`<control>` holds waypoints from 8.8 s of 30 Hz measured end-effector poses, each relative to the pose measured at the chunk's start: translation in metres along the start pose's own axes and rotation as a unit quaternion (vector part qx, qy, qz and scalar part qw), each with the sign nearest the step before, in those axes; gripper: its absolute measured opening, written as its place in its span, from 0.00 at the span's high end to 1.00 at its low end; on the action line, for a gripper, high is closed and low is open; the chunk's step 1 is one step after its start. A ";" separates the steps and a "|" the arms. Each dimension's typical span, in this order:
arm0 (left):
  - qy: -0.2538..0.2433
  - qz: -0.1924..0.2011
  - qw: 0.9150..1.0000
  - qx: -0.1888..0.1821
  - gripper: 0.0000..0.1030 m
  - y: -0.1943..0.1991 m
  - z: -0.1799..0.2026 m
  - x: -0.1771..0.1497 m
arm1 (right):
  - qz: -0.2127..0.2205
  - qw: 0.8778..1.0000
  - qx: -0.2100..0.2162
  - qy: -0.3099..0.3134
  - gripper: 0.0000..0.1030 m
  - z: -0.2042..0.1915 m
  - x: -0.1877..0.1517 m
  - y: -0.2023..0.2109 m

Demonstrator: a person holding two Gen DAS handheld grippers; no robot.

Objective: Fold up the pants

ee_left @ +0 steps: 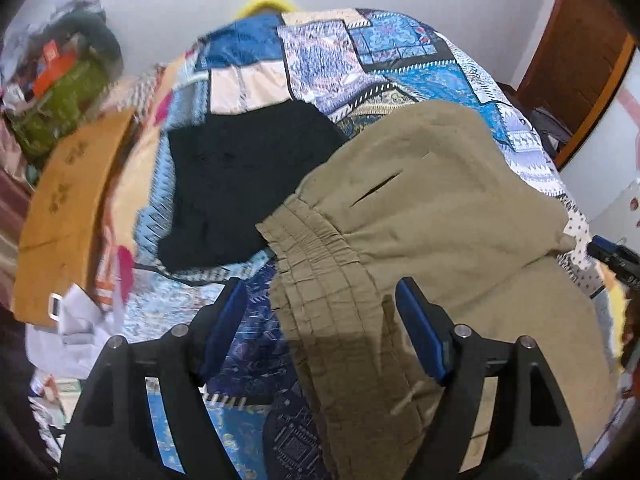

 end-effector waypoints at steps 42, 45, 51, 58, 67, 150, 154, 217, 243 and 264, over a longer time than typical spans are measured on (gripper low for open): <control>-0.031 0.058 0.988 0.140 0.07 -0.007 -0.043 0.016 | 0.039 0.999 0.002 0.022 0.76 -0.018 0.073 0.006; -0.007 0.046 0.988 0.148 0.07 -0.017 -0.063 0.029 | 0.069 0.997 0.017 0.033 0.55 -0.035 0.097 0.020; 0.018 0.021 0.989 0.145 0.07 -0.050 -0.082 0.048 | 0.084 0.995 0.030 0.043 0.42 -0.052 0.132 -0.011; 0.022 -0.019 0.998 0.061 0.07 -0.097 -0.064 0.053 | 0.046 0.998 0.027 0.025 0.42 -0.047 0.170 -0.083; 0.074 -0.082 0.993 -0.040 0.05 -0.149 -0.055 0.043 | -0.027 0.996 0.056 -0.062 0.43 -0.036 0.171 -0.173; -0.232 0.091 0.968 0.036 0.03 0.095 0.090 -0.128 | 0.092 0.986 0.011 0.138 0.22 -0.174 -0.090 0.093; -0.274 0.105 0.953 0.075 0.03 0.083 0.102 -0.125 | 0.061 0.985 0.036 0.156 0.22 -0.184 -0.093 0.073; -0.083 0.092 0.984 -0.126 0.62 0.144 0.069 -0.125 | 0.114 0.984 0.077 0.112 0.35 -0.221 -0.082 0.100; -0.034 0.062 0.997 -0.027 0.24 0.071 0.009 -0.125 | 0.035 0.998 -0.012 -0.059 0.31 -0.077 -0.122 0.073; -0.007 0.106 0.994 -0.006 0.17 0.110 -0.014 -0.053 | 0.090 0.996 -0.025 0.006 0.16 -0.076 -0.055 0.103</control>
Point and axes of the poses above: each gripper's, at about its wrist camera, not at the fingertips, and y roughly against the way its jaws point, z to its right, x to its top, the point moved 6 cm from there along -y, roughly the way its jaws point, and after that the axes turned 4 degrees about x, right-handed, at the moved point
